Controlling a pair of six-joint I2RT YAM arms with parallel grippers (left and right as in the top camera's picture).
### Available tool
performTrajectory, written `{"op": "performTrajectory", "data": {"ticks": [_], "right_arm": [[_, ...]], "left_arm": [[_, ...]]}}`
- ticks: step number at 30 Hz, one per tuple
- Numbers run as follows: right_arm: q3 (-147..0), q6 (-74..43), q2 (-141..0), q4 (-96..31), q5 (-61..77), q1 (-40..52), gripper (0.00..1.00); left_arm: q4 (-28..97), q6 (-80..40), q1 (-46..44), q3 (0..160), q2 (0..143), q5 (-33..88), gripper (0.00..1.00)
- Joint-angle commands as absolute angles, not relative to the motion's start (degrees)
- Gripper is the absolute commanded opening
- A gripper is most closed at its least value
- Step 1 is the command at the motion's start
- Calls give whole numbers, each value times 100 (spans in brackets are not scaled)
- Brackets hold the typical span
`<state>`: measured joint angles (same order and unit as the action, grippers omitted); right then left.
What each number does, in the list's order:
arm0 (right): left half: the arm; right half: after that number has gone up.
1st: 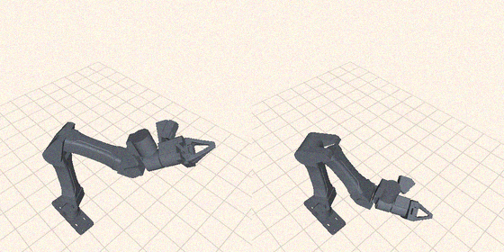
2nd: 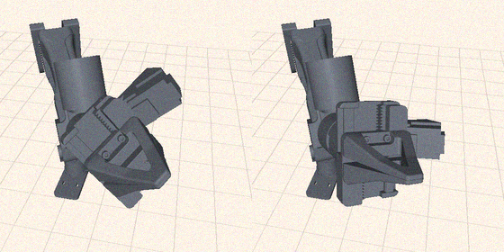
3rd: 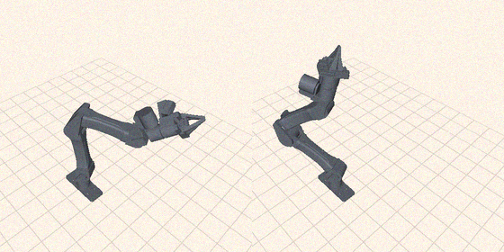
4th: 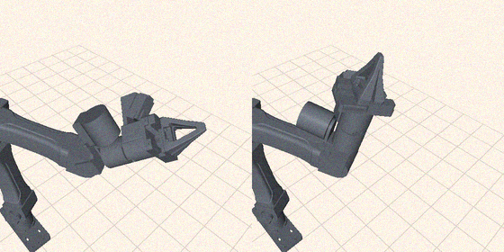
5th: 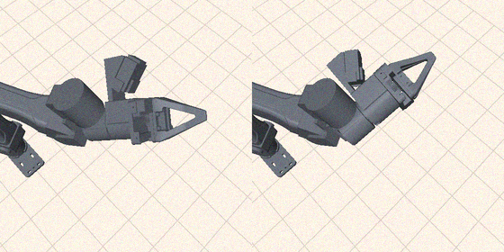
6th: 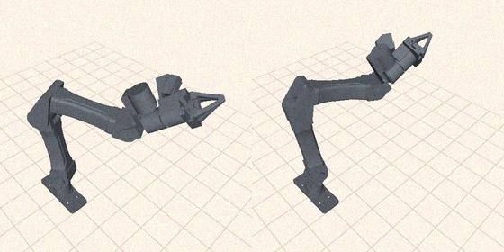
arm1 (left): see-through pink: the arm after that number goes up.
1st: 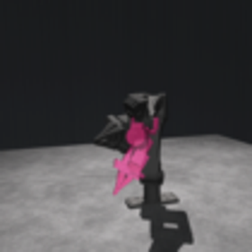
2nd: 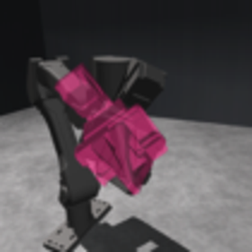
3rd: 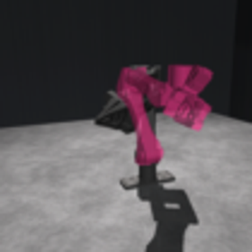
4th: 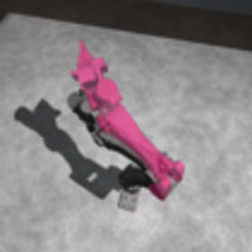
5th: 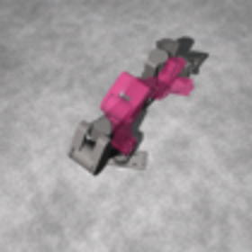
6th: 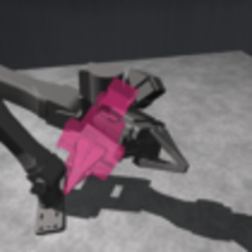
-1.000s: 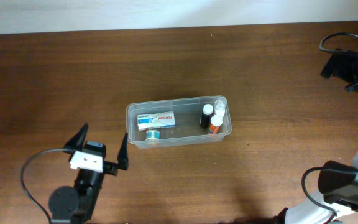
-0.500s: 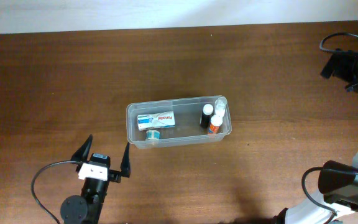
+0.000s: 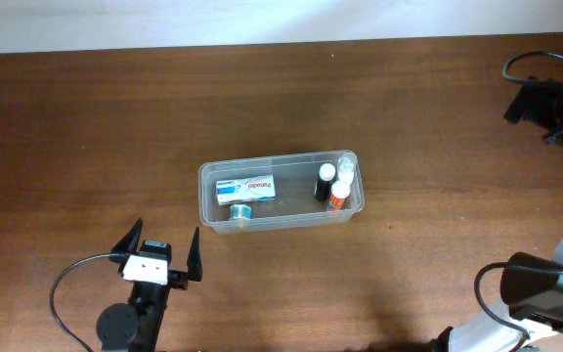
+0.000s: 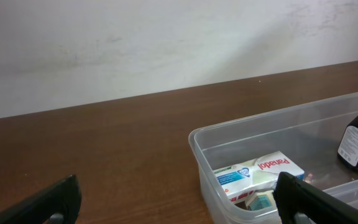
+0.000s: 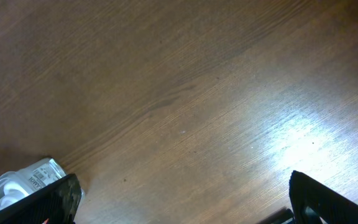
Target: Pack container
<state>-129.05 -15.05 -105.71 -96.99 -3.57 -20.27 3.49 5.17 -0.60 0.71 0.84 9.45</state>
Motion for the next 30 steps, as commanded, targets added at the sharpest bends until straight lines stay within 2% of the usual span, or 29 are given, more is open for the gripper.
{"op": "performTrajectory", "data": {"ticks": [1,23,30], "right_arm": [[-12921,-1551,-10554,-9725,-351,-2067,98],[-12921,-1551,-10521,-9703,-351,-2060,98],[-12921,-1551,-9564,-9690,-351,-1640,98]], "left_arm": [[375,611,-32,49,30,878,99],[377,611,-32,49,30,880,99],[375,611,-32,49,30,880,99]]}}
